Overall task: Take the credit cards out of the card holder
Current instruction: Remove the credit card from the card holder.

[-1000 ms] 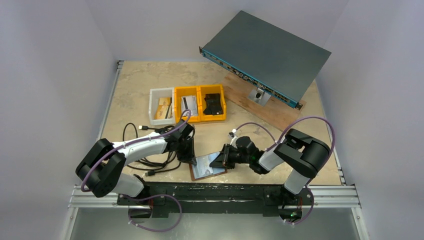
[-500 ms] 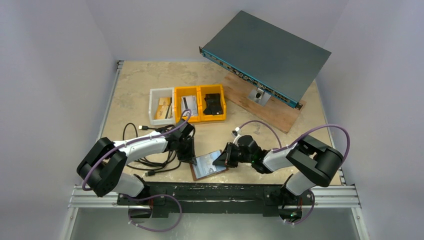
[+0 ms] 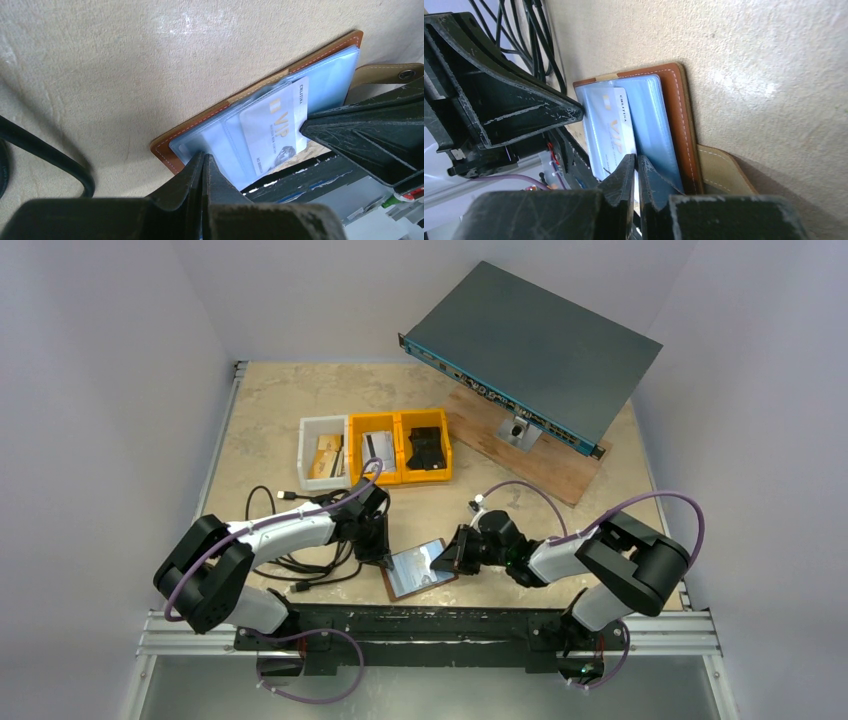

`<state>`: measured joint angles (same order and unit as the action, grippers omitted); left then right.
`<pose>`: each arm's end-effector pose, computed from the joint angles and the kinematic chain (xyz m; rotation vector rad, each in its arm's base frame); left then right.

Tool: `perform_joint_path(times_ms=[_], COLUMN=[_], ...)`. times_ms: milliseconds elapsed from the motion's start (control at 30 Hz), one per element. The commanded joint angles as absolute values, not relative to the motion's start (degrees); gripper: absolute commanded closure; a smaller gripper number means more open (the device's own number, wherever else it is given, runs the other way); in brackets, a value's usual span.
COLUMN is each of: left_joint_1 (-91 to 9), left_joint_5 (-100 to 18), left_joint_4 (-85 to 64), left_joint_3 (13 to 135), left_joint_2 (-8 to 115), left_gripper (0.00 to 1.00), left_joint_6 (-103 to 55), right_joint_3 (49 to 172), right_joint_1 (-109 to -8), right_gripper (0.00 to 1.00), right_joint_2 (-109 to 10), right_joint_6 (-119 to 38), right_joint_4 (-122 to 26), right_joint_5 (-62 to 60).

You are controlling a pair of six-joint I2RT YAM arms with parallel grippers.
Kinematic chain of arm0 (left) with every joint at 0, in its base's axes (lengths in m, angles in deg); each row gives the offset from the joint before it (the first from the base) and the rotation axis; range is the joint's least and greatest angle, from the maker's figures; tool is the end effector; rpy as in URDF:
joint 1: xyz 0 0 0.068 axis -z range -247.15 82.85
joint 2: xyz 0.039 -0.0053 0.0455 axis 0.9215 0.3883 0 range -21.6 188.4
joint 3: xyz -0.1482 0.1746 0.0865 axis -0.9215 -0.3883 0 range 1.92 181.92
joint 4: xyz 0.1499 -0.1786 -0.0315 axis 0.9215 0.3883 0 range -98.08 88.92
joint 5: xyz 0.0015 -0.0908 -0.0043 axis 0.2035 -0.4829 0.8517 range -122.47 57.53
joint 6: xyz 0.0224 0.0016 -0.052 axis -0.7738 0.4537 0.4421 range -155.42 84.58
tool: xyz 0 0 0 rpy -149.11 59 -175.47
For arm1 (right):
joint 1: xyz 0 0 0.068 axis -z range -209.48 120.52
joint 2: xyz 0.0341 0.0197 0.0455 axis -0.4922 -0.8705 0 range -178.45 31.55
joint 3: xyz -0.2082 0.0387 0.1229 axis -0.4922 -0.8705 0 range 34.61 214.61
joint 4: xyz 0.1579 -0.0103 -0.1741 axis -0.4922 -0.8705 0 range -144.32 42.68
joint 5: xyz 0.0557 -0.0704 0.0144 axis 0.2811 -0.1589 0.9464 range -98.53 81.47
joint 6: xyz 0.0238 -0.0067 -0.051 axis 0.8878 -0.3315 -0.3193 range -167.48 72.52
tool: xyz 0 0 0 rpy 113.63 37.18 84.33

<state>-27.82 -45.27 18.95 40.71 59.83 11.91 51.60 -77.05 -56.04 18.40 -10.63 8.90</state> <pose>0.1680 -0.1489 0.1375 -0.1480 2.9716 -0.6087 0.1474 0.1789 0.1012 0.1976 2.5166 1.3321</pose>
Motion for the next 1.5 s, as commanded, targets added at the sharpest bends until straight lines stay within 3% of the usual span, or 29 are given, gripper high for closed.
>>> perform_joint_path(times_ms=[0,1167,1367,1467], left_joint_1=[-28.4,-28.4,-29.3,-30.8], left_joint_5=[-39.0,-39.8,-41.3,-44.6], left_joint_4=[23.0,26.8,29.4,28.4], left_joint_3=[39.2,44.8,48.5,48.9], left_joint_2=[61.6,55.3,50.1,48.3], left_gripper=[1.00,1.00,0.73,0.67], left_joint_6=[9.3,6.9,6.0,5.9], right_joint_3=[50.2,54.2,57.7,59.6], right_joint_1=[-76.4,-74.2,-74.2,-74.1], right_gripper=[0.97,1.00,1.00,1.00], right_joint_2=[-55.4,-37.1,-35.6,-34.5], right_joint_6=[17.2,13.1,12.9,13.0], right_joint_4=[-11.9,-33.8,-36.9,-38.4], right_joint_5=[7.7,1.5,2.1,2.3])
